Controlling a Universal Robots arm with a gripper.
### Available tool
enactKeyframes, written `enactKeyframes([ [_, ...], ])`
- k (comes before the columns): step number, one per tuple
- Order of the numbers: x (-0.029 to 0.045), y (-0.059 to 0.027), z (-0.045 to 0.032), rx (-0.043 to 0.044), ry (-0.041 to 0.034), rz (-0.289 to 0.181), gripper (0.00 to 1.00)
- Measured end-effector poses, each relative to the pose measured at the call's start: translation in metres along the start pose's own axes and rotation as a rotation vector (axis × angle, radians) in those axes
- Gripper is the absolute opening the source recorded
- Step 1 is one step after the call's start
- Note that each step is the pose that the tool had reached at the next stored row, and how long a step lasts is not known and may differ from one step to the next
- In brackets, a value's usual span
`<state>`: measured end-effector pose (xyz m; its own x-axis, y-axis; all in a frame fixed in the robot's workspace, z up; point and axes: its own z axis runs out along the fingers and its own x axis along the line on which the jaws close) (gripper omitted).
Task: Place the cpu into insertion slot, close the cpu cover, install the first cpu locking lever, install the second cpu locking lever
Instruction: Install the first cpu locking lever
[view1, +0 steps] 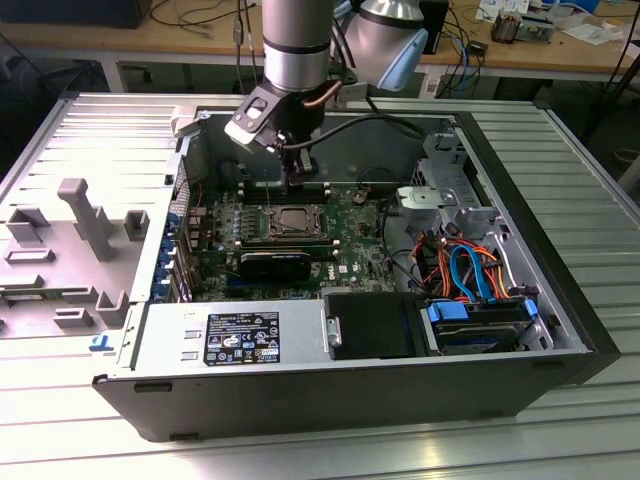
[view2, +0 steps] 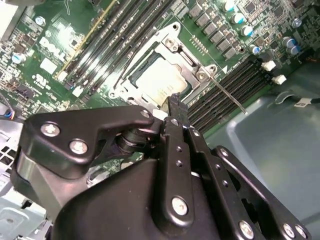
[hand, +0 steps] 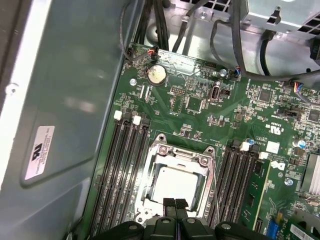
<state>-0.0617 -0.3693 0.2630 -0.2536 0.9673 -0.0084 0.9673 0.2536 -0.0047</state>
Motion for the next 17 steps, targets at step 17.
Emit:
enactKeyframes([
  [17, 0.0000, 0.0000, -0.0015, -0.0036, -0.0020, -0.424, 0.11],
])
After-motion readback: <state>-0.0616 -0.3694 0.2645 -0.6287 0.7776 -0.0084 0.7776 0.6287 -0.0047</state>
